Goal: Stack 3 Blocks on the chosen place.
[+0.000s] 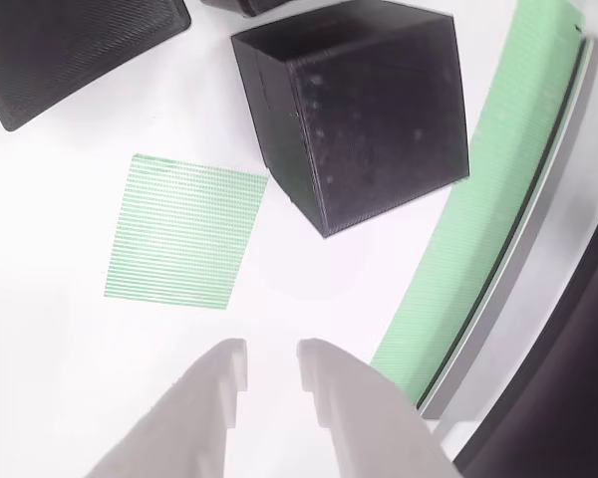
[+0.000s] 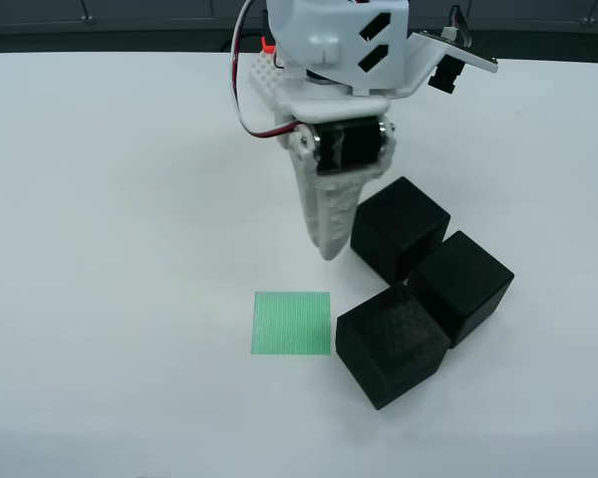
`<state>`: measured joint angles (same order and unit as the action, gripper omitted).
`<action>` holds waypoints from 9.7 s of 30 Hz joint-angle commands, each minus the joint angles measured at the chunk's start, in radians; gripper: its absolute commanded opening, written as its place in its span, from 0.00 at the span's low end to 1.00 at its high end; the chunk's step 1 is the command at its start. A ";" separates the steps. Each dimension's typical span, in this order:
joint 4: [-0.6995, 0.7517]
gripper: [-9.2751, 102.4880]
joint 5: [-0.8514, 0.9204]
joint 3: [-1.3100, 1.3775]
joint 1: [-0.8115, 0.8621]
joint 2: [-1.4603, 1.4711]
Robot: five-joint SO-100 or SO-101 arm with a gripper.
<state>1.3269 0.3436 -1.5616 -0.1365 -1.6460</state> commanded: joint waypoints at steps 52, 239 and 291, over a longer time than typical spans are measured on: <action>0.245 0.37 0.184 0.698 -0.141 0.675; 0.170 0.31 0.049 0.245 -0.364 0.426; 0.245 0.29 -0.218 0.117 -0.081 -0.021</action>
<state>1.5631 0.1534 -1.4419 -0.2378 -1.6199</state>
